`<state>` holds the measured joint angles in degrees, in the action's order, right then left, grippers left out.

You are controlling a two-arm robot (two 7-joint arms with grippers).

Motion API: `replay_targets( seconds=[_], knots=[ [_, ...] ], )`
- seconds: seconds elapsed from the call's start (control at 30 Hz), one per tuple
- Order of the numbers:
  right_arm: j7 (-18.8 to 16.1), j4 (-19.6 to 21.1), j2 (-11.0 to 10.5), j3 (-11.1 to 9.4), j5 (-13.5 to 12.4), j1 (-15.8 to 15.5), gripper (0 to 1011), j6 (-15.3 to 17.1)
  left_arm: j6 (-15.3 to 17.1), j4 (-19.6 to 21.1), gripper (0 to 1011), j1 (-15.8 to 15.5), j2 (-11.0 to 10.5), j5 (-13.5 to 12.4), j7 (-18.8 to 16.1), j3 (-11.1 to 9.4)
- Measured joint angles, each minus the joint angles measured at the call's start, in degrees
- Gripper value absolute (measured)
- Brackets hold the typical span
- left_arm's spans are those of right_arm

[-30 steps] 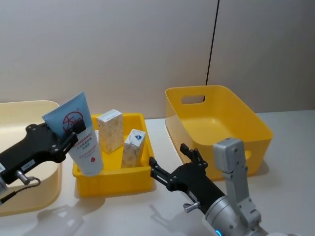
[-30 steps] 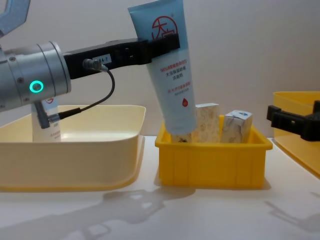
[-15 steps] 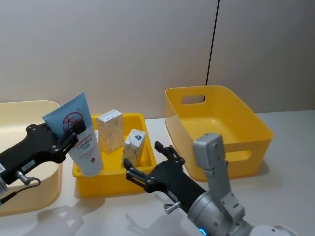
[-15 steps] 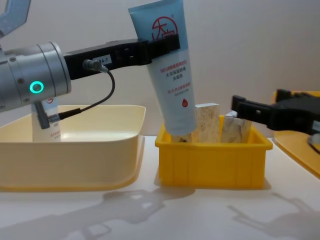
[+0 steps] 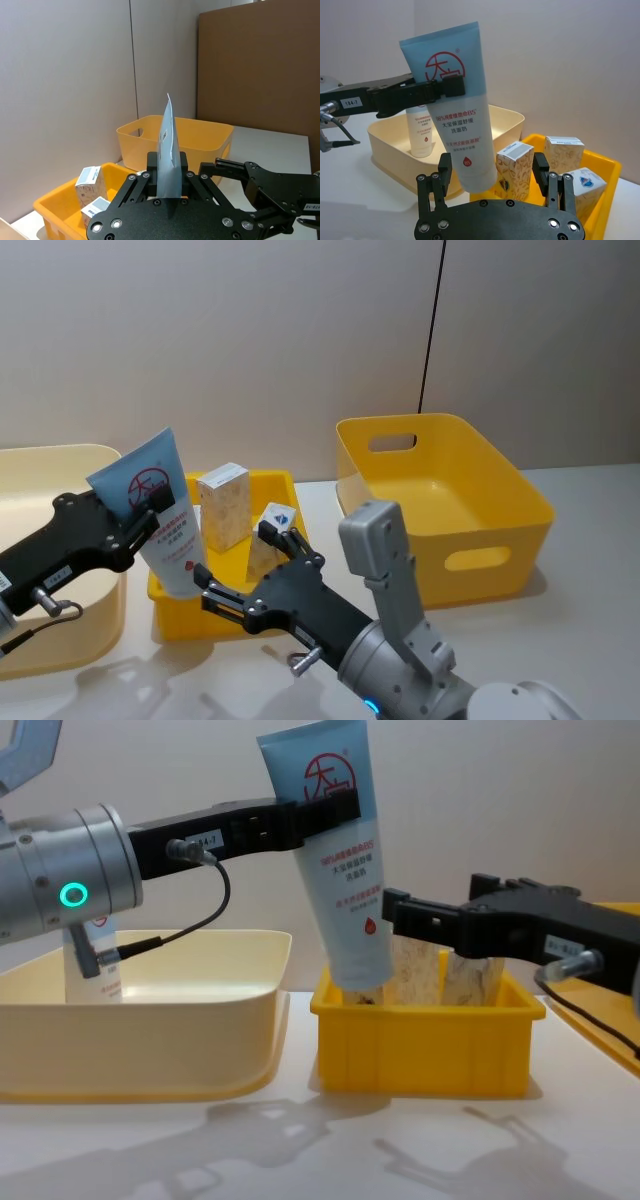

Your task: Bimanual collaborative sorting of washing and personal care products

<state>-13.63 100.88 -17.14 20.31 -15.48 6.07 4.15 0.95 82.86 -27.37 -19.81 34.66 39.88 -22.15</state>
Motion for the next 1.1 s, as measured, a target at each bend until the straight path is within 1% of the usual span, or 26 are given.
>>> replay_targets(
  seconds=[0.4,0.43,0.77,1.1],
  knots=[
    [0.79,-1.73,2.15,2.31,3.82,2.63,1001,0.69,0.0,0.0,219,0.0,0.0,0.01,0.0,0.01],
    [0.79,-1.73,2.15,2.31,3.82,2.63,1001,0.69,0.0,0.0,219,0.0,0.0,0.01,0.0,0.0],
    [1.25,-4.65,3.93,4.03,6.84,5.56,1001,1.0,0.0,0.0,221,0.0,0.0,0.01,0.0,0.01],
    [1.29,-7.62,5.51,5.07,8.82,8.05,1001,1.14,0.01,0.0,219,0.0,0.0,0.01,0.01,0.0]
  ],
)
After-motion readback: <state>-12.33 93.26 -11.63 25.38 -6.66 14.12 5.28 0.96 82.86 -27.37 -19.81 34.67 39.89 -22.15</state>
